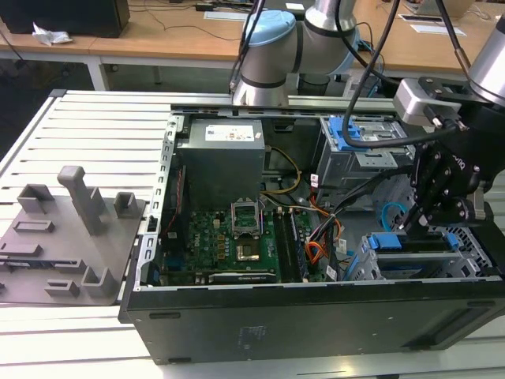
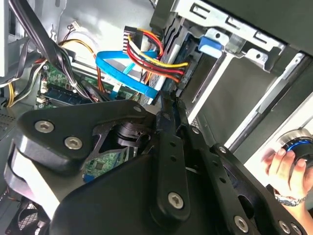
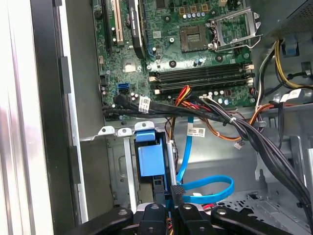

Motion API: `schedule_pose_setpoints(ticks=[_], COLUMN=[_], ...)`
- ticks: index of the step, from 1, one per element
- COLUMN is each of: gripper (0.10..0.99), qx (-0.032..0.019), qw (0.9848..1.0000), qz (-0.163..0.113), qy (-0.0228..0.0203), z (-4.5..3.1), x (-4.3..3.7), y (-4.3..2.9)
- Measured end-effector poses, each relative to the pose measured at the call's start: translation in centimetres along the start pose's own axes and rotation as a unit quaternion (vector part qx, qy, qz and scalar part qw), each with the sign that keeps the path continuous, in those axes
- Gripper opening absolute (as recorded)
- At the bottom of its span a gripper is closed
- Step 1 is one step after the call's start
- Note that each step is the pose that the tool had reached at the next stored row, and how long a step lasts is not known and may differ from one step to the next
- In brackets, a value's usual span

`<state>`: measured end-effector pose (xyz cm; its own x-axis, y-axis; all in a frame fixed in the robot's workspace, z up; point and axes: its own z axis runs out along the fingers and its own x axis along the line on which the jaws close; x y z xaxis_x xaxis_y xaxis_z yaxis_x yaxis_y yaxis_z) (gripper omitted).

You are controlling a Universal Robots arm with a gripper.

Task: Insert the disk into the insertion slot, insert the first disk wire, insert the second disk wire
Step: 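Insert the second disk wire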

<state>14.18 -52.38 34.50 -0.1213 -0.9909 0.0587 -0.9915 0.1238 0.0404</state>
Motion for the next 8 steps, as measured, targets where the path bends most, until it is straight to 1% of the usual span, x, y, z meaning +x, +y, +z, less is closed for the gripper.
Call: schedule_pose_setpoints(ticks=[3,6,8], gripper=[0.165,0.165,0.165], qx=[0.0,0.0,0.0001], qw=[1.0,1.0,1.0], qz=[0.0,0.0,0.0], qy=[0.0,0.0001,0.0001], z=[0.09,0.19,0.25], x=[-0.03,0.07,0.29], y=[-0.36,-0.42,-0.46])
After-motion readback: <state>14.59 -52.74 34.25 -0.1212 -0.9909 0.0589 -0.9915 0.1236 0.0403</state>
